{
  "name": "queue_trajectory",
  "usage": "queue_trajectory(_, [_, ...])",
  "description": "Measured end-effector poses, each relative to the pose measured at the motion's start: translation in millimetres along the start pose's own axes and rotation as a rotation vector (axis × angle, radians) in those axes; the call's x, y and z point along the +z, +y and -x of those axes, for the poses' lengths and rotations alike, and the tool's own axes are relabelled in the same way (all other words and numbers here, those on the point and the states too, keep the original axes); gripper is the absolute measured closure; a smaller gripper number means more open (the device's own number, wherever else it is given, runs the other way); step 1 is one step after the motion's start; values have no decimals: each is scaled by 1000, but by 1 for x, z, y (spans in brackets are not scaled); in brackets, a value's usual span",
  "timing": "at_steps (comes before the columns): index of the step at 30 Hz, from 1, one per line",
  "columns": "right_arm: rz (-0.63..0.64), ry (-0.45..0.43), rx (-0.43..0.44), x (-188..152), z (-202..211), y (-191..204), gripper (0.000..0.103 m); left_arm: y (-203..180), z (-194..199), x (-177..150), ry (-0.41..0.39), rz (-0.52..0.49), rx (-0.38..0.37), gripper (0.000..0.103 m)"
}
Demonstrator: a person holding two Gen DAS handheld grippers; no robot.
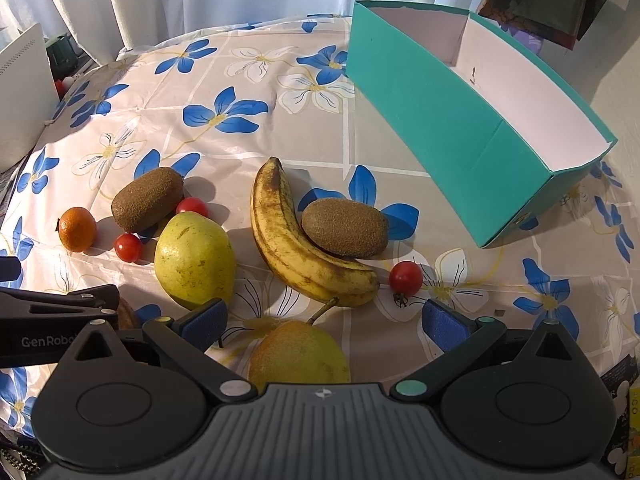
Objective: Organize fruits
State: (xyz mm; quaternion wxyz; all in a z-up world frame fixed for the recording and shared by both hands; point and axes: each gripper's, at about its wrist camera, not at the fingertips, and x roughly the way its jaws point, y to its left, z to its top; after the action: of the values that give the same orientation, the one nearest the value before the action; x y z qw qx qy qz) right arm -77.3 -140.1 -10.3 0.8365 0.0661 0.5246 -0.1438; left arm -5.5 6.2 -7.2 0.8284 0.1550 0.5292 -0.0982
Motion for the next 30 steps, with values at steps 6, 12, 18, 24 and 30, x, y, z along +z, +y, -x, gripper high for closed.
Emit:
queue_trajectory(6, [1,-1,4,-1,3,0,0,0,1,-2,2,2,-2,0])
queue_trajectory(12, [0,-2,3,0,2,1,0,0,1,-3,4,2,-5,0])
queue_trajectory(18, [-4,-4,9,-2,2,-5,0,-2,2,-1,10,0,-4,0])
queue_trajectory(24, [-7,-3,12,-2,2,-6,0,-5,3,1,16,3,-5,0])
queue_trajectory(30, [-11,-12,27,-3,2,-11,0,-5,2,1,21,9,-6,0])
